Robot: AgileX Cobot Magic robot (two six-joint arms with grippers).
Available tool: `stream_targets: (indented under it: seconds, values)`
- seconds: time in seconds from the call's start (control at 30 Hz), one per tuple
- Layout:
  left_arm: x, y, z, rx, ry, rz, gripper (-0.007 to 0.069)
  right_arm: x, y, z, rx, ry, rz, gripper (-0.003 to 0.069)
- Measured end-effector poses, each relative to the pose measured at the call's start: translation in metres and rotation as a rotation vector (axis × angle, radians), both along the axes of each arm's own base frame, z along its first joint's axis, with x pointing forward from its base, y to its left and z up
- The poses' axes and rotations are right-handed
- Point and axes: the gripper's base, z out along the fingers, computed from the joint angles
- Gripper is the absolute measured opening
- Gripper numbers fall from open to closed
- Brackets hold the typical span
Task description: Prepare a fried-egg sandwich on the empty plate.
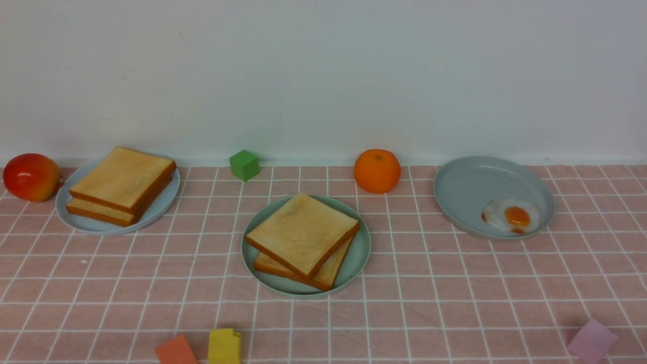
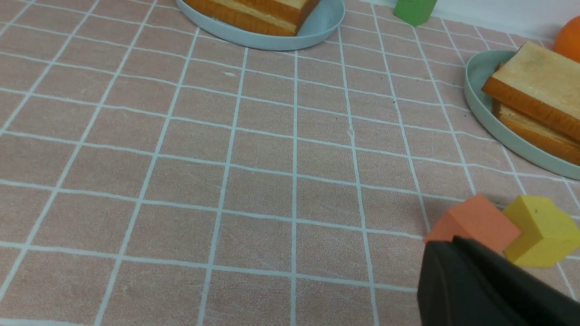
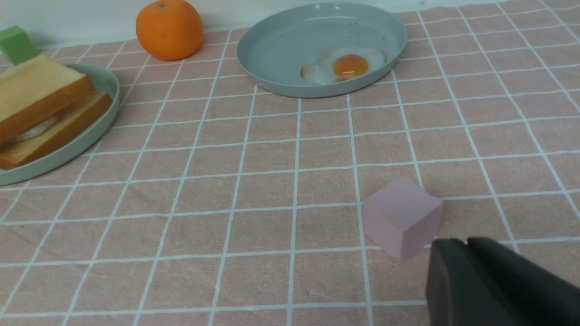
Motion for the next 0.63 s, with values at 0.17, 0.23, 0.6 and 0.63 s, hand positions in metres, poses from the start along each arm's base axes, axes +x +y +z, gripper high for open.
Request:
stream_targets:
  seconds: [0.17,0.23,0.6,0.63]
  values:
    - [0.0000,0.0000,0.0000,0.000,0.000,0.000,0.0004,0.0000,0.0000,0.0000,0.000,0.000,0.000,0.0075]
    - [0.0000,0.0000,0.0000,0.000,0.000,0.000,0.0005,0.0000,0.0000,0.0000,0.000,0.000,0.000,0.0078]
    - [0.0000,0.0000,0.0000,0.000,0.000,0.000,0.0020,0.0000,0.0000,0.0000,0.000,0.000,0.000,0.0092]
    - [0.0000,0.0000,0.0000,0.000,0.000,0.000,0.0020,0.0000,0.0000,0.0000,0.000,0.000,0.000,0.0092]
